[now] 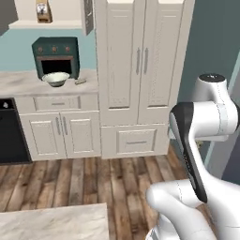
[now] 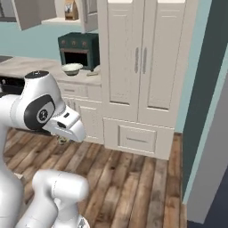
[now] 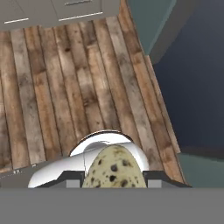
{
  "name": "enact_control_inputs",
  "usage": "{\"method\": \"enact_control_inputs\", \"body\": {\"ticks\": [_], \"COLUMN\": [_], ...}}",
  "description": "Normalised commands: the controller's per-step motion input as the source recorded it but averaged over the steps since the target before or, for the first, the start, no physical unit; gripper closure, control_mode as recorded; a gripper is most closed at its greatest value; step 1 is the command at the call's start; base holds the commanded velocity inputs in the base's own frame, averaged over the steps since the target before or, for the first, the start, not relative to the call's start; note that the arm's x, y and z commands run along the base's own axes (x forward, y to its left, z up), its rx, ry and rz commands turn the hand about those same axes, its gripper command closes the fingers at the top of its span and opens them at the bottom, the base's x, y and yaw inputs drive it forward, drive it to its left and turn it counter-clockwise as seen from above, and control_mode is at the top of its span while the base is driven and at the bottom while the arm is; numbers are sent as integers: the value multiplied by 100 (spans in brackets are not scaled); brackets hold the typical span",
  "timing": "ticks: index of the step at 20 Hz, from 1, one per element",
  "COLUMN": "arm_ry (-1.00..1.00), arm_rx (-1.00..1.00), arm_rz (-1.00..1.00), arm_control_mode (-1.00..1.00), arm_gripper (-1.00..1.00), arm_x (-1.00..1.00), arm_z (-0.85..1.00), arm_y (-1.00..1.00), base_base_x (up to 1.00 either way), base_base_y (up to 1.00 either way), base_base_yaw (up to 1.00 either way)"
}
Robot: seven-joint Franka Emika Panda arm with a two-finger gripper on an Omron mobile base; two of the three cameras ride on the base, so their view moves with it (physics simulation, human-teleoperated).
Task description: Pick the egg and butter from the fridge and place them by the bowl for mixing.
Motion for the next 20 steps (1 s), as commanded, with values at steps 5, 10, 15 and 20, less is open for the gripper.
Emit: {"method": "enact_control_inputs", "body": {"ticks": [5,10,15,20], "arm_ry": [0,0,0,0], "arm_rx": [0,0,0,0], "arm_rz": [0,0,0,0], "arm_control_mode": [100,100,100,100], "arm_gripper": [100,100,100,100], "arm_x": [0,0,0,0], "arm_z": [0,0,0,0], "arm_y": [0,0,0,0], "base_base_x": [92,90,85,75], "base_base_y": [0,0,0,-3], "base_base_yaw": [29,32,38,50]}}
